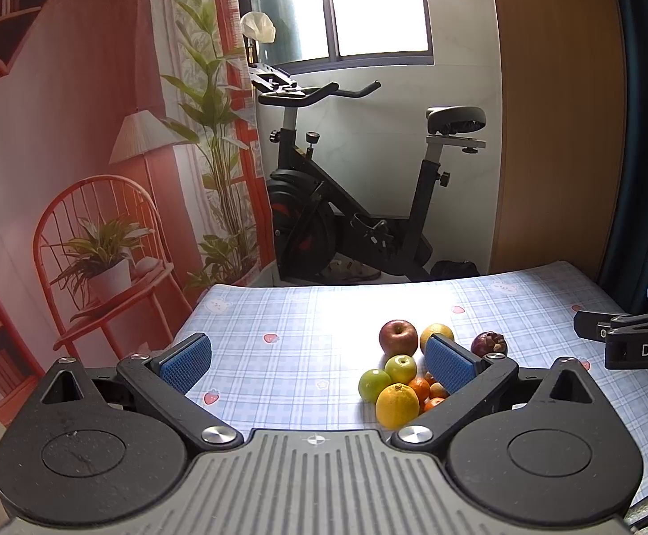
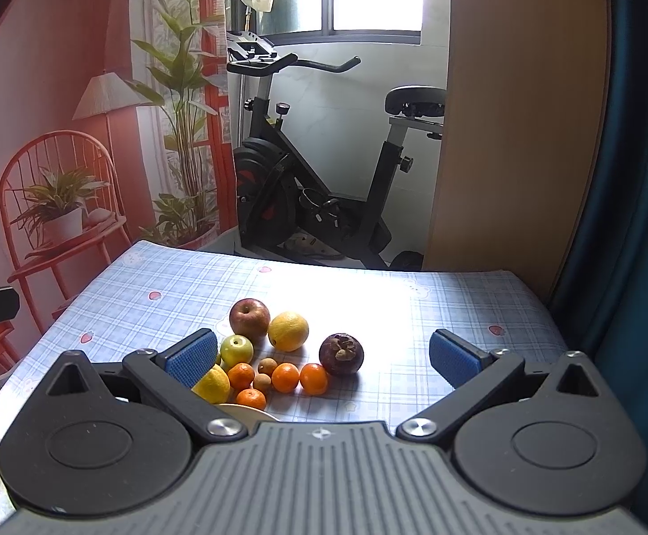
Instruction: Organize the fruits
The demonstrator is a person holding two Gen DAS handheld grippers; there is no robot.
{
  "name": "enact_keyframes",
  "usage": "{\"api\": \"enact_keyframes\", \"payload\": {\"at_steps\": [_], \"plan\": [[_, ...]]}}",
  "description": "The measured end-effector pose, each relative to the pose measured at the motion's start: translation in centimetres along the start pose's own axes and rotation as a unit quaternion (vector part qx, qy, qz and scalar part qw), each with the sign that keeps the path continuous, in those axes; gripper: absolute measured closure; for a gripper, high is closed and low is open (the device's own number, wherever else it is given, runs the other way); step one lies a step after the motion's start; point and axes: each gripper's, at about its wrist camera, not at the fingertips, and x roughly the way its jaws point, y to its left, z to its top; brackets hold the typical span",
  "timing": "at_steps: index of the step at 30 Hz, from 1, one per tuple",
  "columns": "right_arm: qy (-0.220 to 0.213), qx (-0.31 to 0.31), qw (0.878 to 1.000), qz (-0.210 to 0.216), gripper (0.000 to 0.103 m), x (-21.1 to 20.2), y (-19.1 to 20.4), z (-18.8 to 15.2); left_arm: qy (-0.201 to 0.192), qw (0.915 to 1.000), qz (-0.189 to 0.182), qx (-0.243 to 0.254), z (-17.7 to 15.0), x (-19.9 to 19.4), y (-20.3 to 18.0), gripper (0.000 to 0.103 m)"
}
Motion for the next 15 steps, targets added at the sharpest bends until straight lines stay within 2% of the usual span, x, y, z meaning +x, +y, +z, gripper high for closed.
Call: {"api": "enact_keyframes", "payload": {"at_steps": [15], "plan": [[-0.001, 0.001, 1.000, -0.002, 0.000, -0.10, -0.45, 0.06, -0.004, 1.0000, 0.000, 0.000, -0.22, 0.07, -0.17, 0.000]]}}
